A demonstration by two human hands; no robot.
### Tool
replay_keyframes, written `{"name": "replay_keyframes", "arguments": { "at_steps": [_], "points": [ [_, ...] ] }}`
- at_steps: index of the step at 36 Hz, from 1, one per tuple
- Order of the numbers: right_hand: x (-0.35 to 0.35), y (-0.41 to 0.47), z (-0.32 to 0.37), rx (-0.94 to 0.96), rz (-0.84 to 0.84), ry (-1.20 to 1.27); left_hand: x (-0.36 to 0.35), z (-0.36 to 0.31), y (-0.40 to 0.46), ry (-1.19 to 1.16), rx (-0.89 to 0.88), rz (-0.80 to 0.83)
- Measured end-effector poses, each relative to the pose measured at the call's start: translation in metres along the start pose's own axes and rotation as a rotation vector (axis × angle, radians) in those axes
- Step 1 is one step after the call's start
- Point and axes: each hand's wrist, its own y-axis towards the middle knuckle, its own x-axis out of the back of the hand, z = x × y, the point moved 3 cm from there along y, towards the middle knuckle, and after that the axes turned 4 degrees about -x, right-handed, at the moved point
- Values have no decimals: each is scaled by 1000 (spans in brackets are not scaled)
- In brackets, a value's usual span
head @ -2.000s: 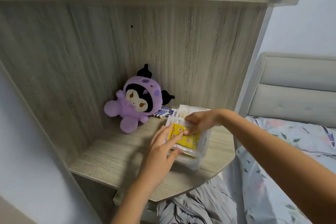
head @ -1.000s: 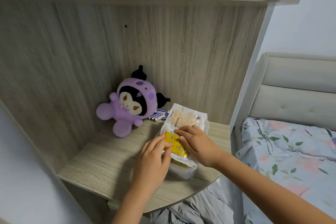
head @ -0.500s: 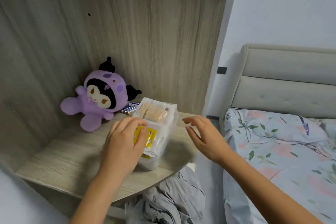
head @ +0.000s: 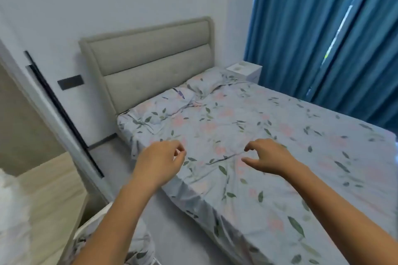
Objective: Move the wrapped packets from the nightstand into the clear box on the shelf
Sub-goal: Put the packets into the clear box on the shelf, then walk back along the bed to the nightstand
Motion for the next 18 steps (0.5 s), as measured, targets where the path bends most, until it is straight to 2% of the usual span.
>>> {"name": "replay_keyframes", "arguments": {
  "at_steps": [3,6,18],
  "points": [
    [-13,-62,-53,-204,62,0,-26,-32,-1,-31,-110,155],
    [-23,-132,-90,-382,73,34,-49,-66,-8,-38,-236,237],
    [-51,-357,-150,-855,73,163,-132,-224,-57,-11,-636,530]
  ]
}}
